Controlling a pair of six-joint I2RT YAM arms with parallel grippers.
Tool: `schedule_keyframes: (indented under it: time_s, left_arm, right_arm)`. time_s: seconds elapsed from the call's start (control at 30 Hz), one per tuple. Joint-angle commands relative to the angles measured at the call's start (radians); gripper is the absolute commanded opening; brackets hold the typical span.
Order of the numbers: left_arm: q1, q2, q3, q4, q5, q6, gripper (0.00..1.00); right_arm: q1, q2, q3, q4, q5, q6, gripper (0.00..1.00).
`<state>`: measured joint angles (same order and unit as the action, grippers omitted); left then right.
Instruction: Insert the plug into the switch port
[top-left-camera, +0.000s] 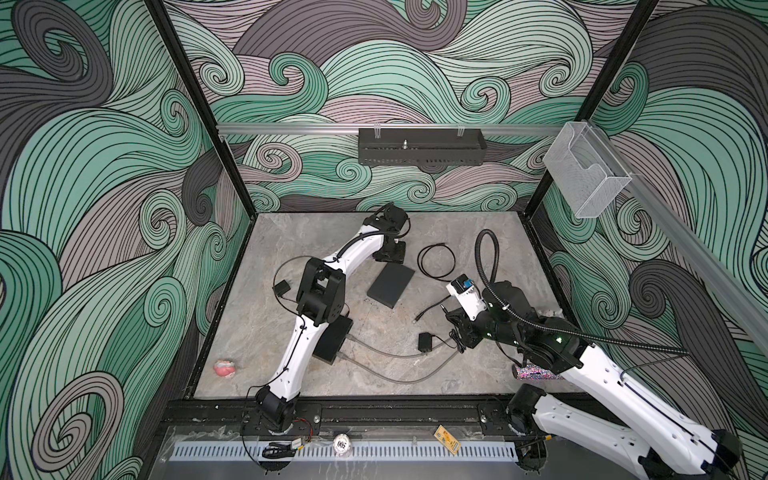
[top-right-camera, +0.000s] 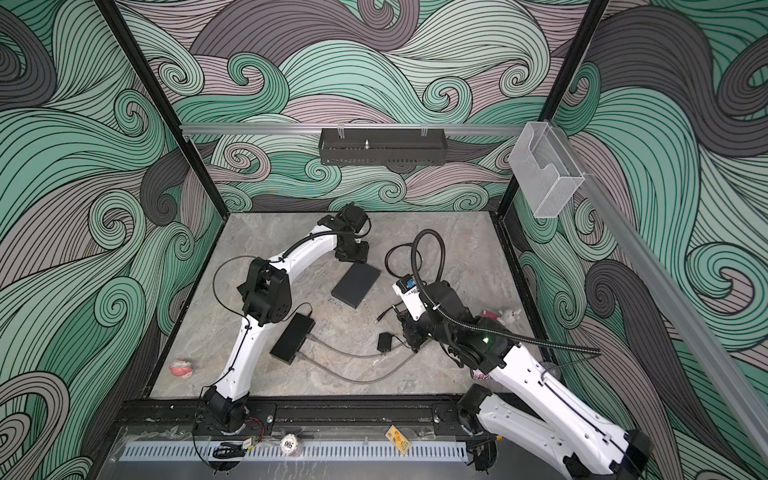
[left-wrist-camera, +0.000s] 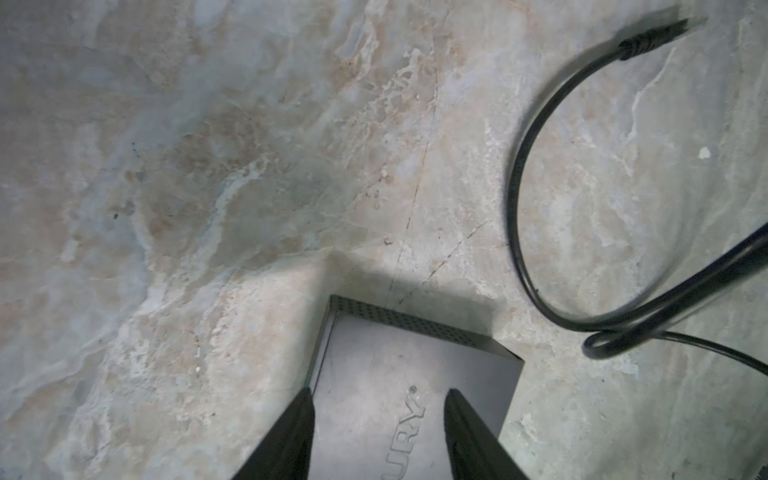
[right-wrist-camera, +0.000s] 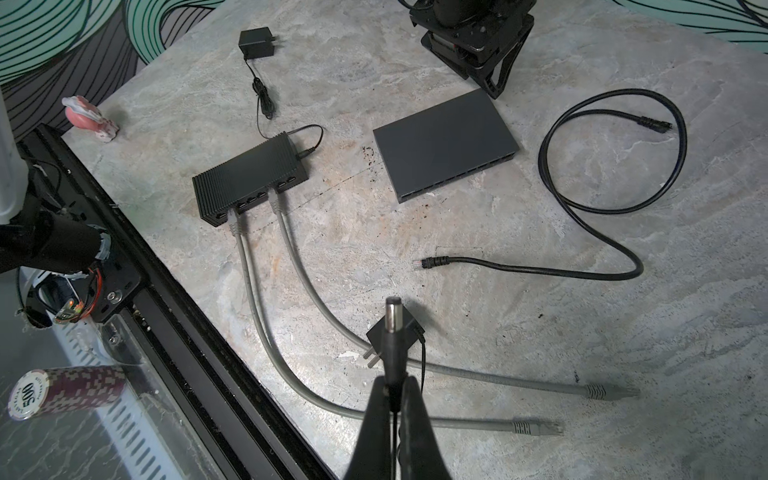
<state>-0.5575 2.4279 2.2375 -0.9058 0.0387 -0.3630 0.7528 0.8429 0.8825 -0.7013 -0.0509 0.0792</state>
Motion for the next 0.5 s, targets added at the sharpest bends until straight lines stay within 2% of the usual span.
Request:
schedule_keyframes:
  time_s: [0.0,0.03,0.13,0.23,0.37,0.47]
  left_arm:
    - [-0.001,0.029,-0.008,0.108,0.142,-0.023,0.47]
    - [-0.005,0.030,-0.012,0.147,0.190,-0.045,0.43]
    - [-0.024,0.034,-0.020,0.219,0.269,-0.104,0.24]
    - [-0.039,0.041,-0.038,0.275,0.266,-0.144,0.20]
    - [-0.051,0.084,-0.030,0.344,0.200,-0.159,0.15]
    - [-0.055,0.150,0.051,0.286,0.169,-0.142,0.11]
  right_arm:
    - [-0.009,0.023,-0.008,0.043,-0.014,-0.008,0.00]
    - [-0.009,0.032,-0.007,0.050,-0.019,-0.010,0.00]
    - [-0.011,0.060,-0.002,0.060,-0.025,-0.015,0.00]
    - [-0.013,0.069,-0.002,0.066,-0.031,-0.015,0.00]
    - [-0.015,0.063,-0.008,0.068,-0.039,-0.011,0.00]
    - [-0.015,0.057,-0.006,0.065,-0.043,-0.008,0.00]
